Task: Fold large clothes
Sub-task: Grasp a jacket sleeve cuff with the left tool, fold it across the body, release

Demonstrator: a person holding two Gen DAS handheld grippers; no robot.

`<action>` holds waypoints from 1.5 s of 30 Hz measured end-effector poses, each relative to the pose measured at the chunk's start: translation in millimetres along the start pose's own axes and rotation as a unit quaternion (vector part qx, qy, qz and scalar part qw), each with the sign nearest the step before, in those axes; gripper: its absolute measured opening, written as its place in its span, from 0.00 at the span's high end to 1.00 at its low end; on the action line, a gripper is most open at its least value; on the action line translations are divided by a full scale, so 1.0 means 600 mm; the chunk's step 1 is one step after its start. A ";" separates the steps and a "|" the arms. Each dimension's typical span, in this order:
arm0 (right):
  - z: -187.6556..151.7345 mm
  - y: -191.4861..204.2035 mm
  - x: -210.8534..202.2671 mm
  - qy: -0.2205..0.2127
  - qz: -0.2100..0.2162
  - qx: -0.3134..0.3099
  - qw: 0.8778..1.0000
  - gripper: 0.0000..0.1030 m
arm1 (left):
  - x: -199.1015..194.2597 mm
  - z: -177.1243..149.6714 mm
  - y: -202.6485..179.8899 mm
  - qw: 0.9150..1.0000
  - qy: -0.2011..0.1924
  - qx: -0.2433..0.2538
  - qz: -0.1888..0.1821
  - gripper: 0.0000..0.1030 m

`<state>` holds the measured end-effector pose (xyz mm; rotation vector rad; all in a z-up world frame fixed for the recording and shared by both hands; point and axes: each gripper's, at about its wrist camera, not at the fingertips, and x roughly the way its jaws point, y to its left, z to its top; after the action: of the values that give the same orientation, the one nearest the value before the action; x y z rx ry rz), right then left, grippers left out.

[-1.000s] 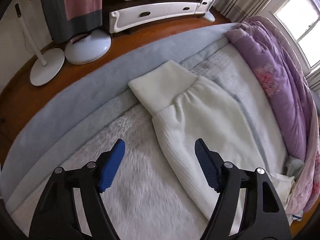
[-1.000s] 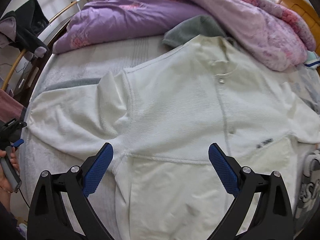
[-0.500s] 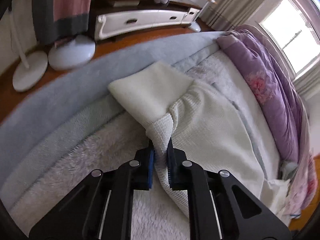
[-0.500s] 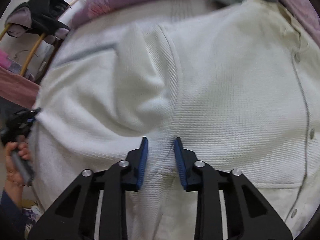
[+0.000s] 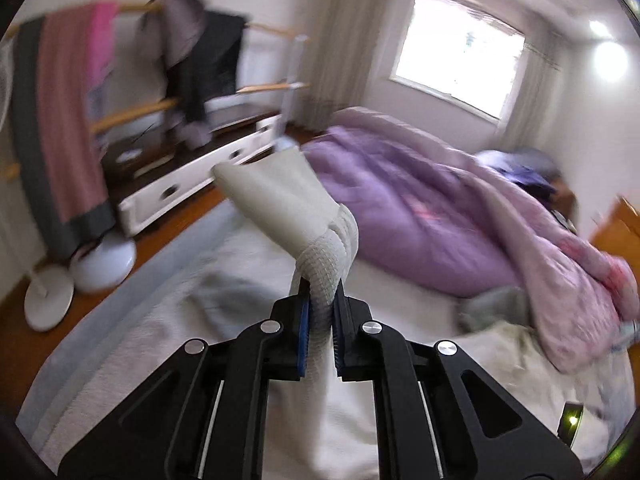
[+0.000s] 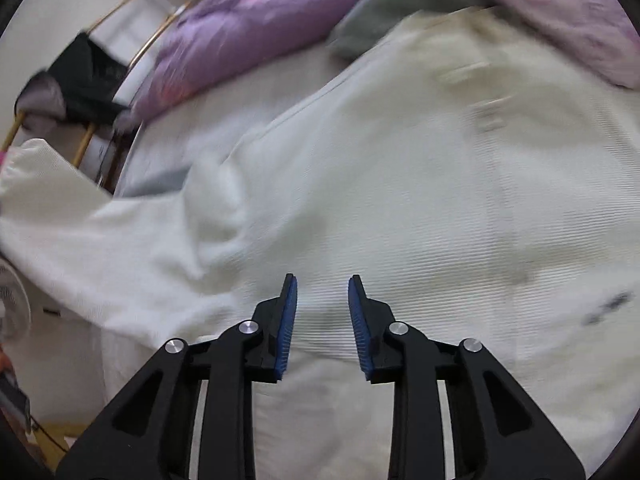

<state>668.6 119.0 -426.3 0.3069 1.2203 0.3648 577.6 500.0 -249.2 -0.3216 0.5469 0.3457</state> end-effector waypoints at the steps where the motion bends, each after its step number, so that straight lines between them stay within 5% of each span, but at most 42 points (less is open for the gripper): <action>1: 0.009 -0.035 -0.028 -0.010 -0.007 0.005 1.000 0.70 | -0.001 -0.006 -0.058 1.000 0.003 0.010 -0.014 0.91; 9: 0.054 -0.308 -0.204 -0.084 -0.084 0.057 0.991 0.67 | 0.025 -0.139 -0.451 0.990 0.055 0.090 -0.088 0.91; 12: 0.046 -0.420 -0.283 -0.112 -0.121 0.093 0.982 0.65 | 0.036 -0.211 -0.554 0.983 0.077 0.128 -0.108 0.91; 19: 0.030 -0.621 -0.393 -0.132 -0.210 0.170 0.954 0.56 | 0.095 -0.432 -0.727 0.950 0.172 0.235 -0.116 0.91; 23: 0.021 -0.704 -0.422 -0.127 -0.239 0.221 0.937 0.51 | 0.121 -0.502 -0.741 0.931 0.233 0.262 -0.103 0.86; 28: 0.016 -0.825 -0.449 -0.130 -0.253 0.304 0.909 0.47 | 0.128 -0.518 -0.745 0.932 0.251 0.242 -0.101 0.51; 32: 0.010 -0.900 -0.457 -0.111 -0.256 0.374 0.884 0.46 | 0.121 -0.521 -0.771 0.927 0.248 0.246 -0.133 0.40; 36: -0.022 -0.994 -0.435 -0.058 -0.249 0.475 0.842 0.42 | 0.132 -0.530 -0.783 0.919 0.279 0.228 -0.161 0.40; 40: -0.053 -1.051 -0.402 -0.030 -0.225 0.531 0.817 0.42 | 0.130 -0.525 -0.779 0.921 0.285 0.210 -0.162 0.40; 42: -0.069 -1.067 -0.386 -0.022 -0.216 0.552 0.805 0.42 | 0.129 -0.512 -0.771 0.920 0.296 0.173 -0.187 0.37; 45: -0.085 -1.078 -0.372 -0.031 -0.210 0.556 0.804 0.42 | 0.128 -0.493 -0.759 0.917 0.309 0.126 -0.218 0.34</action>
<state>623.2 -558.8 -523.5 1.0193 1.2826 -0.8084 689.0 -2.7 -437.7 -0.2902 1.1059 -0.2786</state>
